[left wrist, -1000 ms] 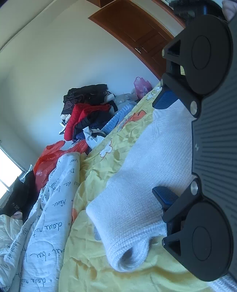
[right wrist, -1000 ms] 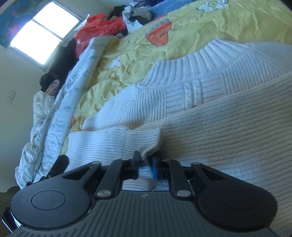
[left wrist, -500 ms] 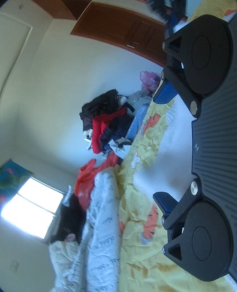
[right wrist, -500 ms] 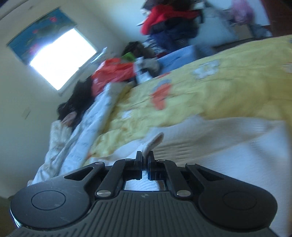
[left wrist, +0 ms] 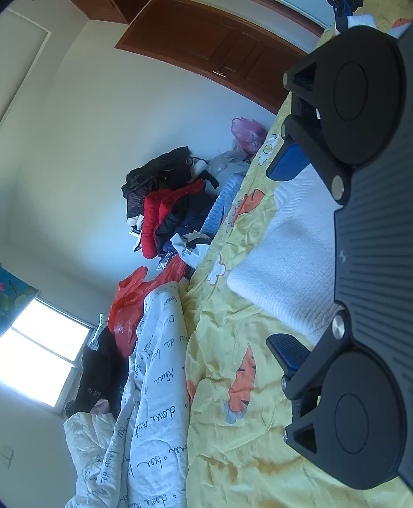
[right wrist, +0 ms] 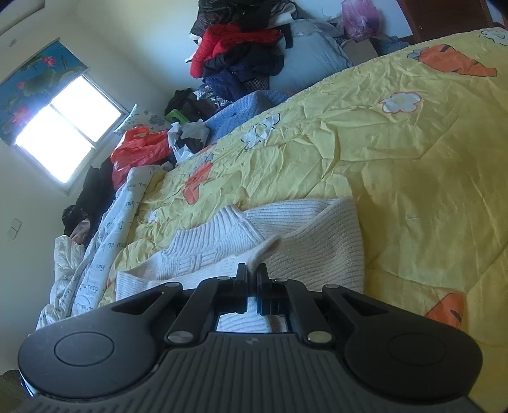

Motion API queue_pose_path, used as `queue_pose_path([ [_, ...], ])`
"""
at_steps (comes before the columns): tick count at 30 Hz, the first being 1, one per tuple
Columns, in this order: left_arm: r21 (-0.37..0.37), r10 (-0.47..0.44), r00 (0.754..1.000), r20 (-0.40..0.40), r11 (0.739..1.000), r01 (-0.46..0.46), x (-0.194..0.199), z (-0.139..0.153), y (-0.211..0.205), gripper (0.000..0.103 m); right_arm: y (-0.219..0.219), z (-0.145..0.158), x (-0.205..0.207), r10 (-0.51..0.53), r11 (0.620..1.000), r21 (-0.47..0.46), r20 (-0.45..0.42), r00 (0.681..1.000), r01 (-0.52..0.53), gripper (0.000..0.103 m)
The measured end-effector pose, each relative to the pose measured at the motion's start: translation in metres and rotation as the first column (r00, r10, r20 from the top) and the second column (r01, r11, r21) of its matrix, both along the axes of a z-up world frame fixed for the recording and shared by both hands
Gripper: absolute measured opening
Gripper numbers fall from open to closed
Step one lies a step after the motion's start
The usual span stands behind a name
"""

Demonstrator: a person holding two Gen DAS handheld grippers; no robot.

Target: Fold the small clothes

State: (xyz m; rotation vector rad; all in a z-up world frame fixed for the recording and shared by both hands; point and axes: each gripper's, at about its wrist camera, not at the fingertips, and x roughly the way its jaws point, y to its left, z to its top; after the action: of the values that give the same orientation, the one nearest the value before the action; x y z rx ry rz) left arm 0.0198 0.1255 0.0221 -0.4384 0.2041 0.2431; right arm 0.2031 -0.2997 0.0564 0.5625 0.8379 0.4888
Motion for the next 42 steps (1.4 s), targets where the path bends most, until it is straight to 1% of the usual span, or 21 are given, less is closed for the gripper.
queue_pose_path([
  [6, -0.004, -0.004, 1.0, -0.026, 1.0, 0.004, 0.004, -0.001, 0.0, 0.103, -0.01, -0.037, 0.001, -0.035, 0.999, -0.034, -0.074, 0.997, 0.032, 0.008],
  [10, -0.004, -0.006, 0.999, -0.038, 1.0, 0.006, 0.006, -0.002, 0.0, 0.103, -0.012, -0.048, -0.003, -0.054, 0.998, 0.007, -0.077, 0.996, 0.055, 0.007],
  [11, -0.005, -0.008, 0.999, -0.042, 1.0, 0.007, 0.007, -0.002, 0.0, 0.103, -0.013, -0.049, -0.004, -0.059, 0.998, 0.008, -0.08, 0.995, 0.06, 0.011],
  [13, -0.005, -0.01, 0.999, -0.048, 1.0, 0.01, 0.007, -0.003, 0.0, 0.103, -0.014, -0.047, -0.004, -0.072, 0.997, -0.003, -0.086, 0.994, 0.072, 0.013],
  [14, -0.004, -0.01, 0.999, -0.05, 1.0, 0.01, 0.008, -0.003, -0.001, 0.103, -0.015, -0.041, -0.006, -0.091, 0.996, -0.007, -0.074, 0.993, 0.091, 0.023],
  [15, -0.002, -0.011, 0.999, -0.051, 1.0, 0.011, 0.008, -0.003, -0.001, 0.103, -0.013, -0.028, -0.014, -0.13, 0.991, -0.037, -0.007, 0.991, 0.13, 0.025],
  [16, 0.0, -0.012, 0.999, -0.05, 1.0, 0.012, 0.008, -0.003, -0.001, 0.103, -0.007, -0.014, -0.024, -0.16, 0.982, -0.084, 0.09, 0.983, 0.168, 0.036],
  [17, 0.005, -0.013, 0.999, -0.05, 1.0, 0.013, 0.008, -0.003, -0.002, 0.103, 0.001, -0.002, -0.032, -0.147, 0.98, -0.112, 0.168, 0.975, 0.167, 0.042],
  [18, 0.011, -0.014, 0.999, -0.052, 1.0, 0.014, 0.008, -0.003, -0.003, 0.103, 0.012, 0.006, -0.037, -0.111, 0.981, -0.133, 0.21, 0.972, 0.141, 0.042],
  [21, 0.035, -0.019, 0.998, -0.066, 0.999, 0.022, 0.01, -0.003, -0.007, 0.103, 0.056, 0.01, -0.037, 0.034, 0.964, -0.265, 0.237, 0.971, 0.031, 0.041],
  [23, 0.058, -0.016, 0.996, -0.091, 0.998, 0.022, 0.013, -0.002, -0.011, 0.103, 0.087, 0.001, -0.037, 0.114, 0.918, -0.396, 0.261, 0.959, -0.002, 0.043],
  [26, 0.088, -0.018, 0.992, -0.122, 0.996, 0.029, 0.016, -0.003, -0.016, 0.103, 0.114, -0.026, -0.032, 0.18, 0.858, -0.511, 0.217, 0.959, -0.045, 0.04],
  [28, 0.106, -0.027, 0.988, -0.154, 0.993, 0.044, 0.021, -0.003, -0.019, 0.103, 0.118, -0.038, -0.039, 0.224, 0.827, -0.562, 0.277, 0.934, -0.032, 0.04],
  [29, 0.109, -0.036, 0.983, -0.178, 0.992, 0.056, 0.024, -0.004, -0.02, 0.103, 0.115, -0.041, -0.04, 0.229, 0.832, -0.554, 0.289, 0.929, -0.033, 0.04],
  [31, 0.115, -0.045, 0.973, -0.228, 0.991, 0.072, 0.032, -0.006, -0.02, 0.103, 0.105, -0.045, -0.036, 0.198, 0.87, -0.491, 0.288, 0.937, -0.033, 0.04],
  [32, 0.114, -0.047, 0.968, -0.248, 0.99, 0.078, 0.035, -0.007, -0.02, 0.103, 0.102, -0.047, -0.039, 0.198, 0.872, -0.49, 0.3, 0.933, -0.027, 0.04],
  [35, 0.13, -0.062, 0.953, -0.297, 0.986, 0.105, 0.043, -0.008, -0.023, 0.103, 0.113, -0.046, -0.046, 0.212, 0.841, -0.541, 0.322, 0.923, -0.004, 0.04],
  [37, 0.185, -0.069, 0.948, -0.312, 0.974, 0.131, 0.04, -0.001, -0.029, 0.103, 0.114, -0.034, -0.053, 0.171, 0.834, -0.551, 0.322, 0.931, 0.037, 0.042],
  [40, 0.268, -0.13, 0.953, -0.273, 0.941, 0.205, 0.014, 0.011, -0.044, 0.103, 0.101, -0.019, -0.085, 0.1, 0.886, -0.454, 0.38, 0.92, 0.092, 0.057],
  [41, 0.284, -0.163, 0.945, -0.283, 0.927, 0.245, 0.009, 0.012, -0.051, 0.103, 0.098, -0.019, -0.094, 0.094, 0.902, -0.424, 0.373, 0.923, 0.08, 0.064],
  [42, 0.294, -0.203, 0.927, -0.316, 0.908, 0.299, 0.006, 0.01, -0.058, 0.103, 0.097, -0.023, -0.1, 0.093, 0.904, -0.422, 0.35, 0.932, 0.068, 0.067],
])
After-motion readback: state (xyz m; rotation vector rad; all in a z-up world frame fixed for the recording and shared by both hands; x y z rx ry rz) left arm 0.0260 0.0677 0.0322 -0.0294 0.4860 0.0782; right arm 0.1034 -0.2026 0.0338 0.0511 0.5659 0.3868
